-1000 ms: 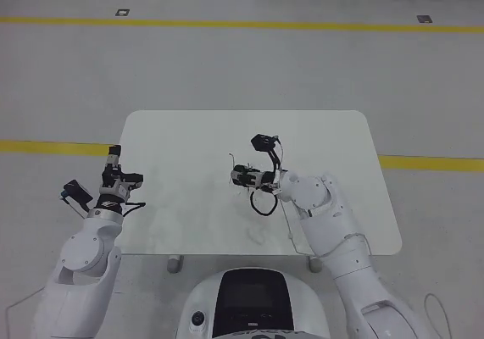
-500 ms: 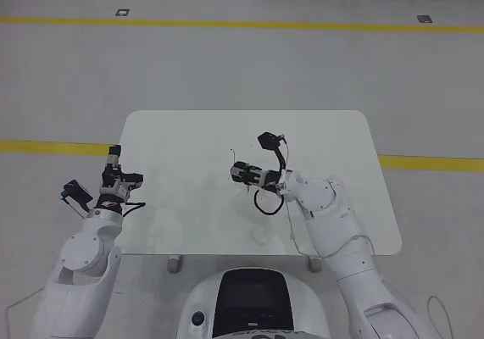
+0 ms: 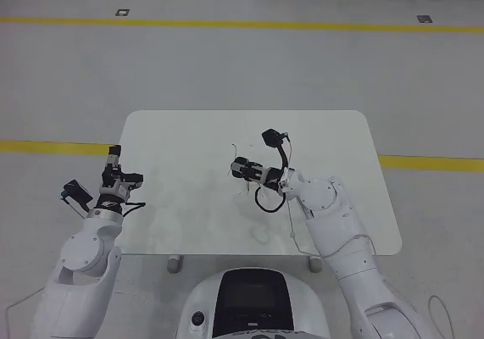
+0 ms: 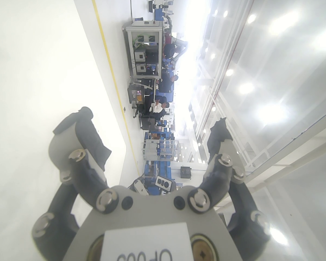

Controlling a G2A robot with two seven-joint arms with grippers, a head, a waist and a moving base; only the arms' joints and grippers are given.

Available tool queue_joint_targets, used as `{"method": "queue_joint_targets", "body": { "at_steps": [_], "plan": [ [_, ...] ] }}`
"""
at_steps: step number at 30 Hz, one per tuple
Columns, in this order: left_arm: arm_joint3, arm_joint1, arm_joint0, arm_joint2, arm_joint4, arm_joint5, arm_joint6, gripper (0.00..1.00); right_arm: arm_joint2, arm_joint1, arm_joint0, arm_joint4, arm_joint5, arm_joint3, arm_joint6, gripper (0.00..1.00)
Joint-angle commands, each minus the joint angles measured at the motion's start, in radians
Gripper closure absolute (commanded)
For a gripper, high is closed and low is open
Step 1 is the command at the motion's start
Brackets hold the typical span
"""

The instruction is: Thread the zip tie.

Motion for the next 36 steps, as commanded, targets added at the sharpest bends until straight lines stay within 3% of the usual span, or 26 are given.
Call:
{"method": "queue_joint_targets", "body": {
  "at_steps": [1,2,5,8,12,20,24,27,30,32,36],
  "plan": [
    [0.0,0.0,0.0,0.0,0.0,0.0,0.0,0.0,-0.002,0.0,-0.004,0.001,0.005,-0.002,-0.01,1.0],
    [-0.001,0.0,-0.001,0.0,0.004,-0.002,0.0,0.0,-0.008,0.0,-0.009,0.003,0.015,-0.008,-0.023,1.0],
    [0.001,0.002,0.002,0.011,0.175,-0.102,0.022,0.0,-0.035,-0.002,-0.015,0.024,0.063,-0.031,-0.041,1.0],
    [0.009,0.002,0.022,0.03,0.403,-0.229,0.1,0.0,-0.061,-0.005,-0.01,0.046,0.137,-0.049,-0.05,1.0],
    [0.038,-0.001,0.047,0.042,0.691,-0.332,0.238,0.0,-0.094,-0.008,-0.004,0.065,0.223,-0.074,-0.058,1.0],
    [0.037,0.0,0.044,0.042,0.698,-0.332,0.237,0.0,-0.094,-0.008,-0.004,0.065,0.223,-0.074,-0.058,1.0],
    [0.009,0.009,0.052,0.051,0.882,-0.34,0.217,0.0,-0.099,-0.007,-0.024,0.092,0.241,-0.068,-0.092,1.0],
    [0.014,0.024,0.064,0.056,1.084,-0.34,0.26,0.0,-0.099,-0.005,-0.028,0.119,0.277,-0.064,-0.107,1.0],
    [0.017,0.044,0.08,0.092,1.218,-0.34,0.301,0.0,-0.099,-0.003,-0.028,0.14,0.299,-0.064,-0.113,1.0],
    [0.022,0.057,0.089,0.108,1.27,-0.34,0.314,0.0,-0.099,-0.001,-0.029,0.156,0.3,-0.065,-0.111,1.0],
    [0.022,0.057,0.089,0.108,1.27,-0.34,0.314,0.0,-0.099,-0.001,-0.029,0.156,0.3,-0.065,-0.111,1.0]
  ]
}}
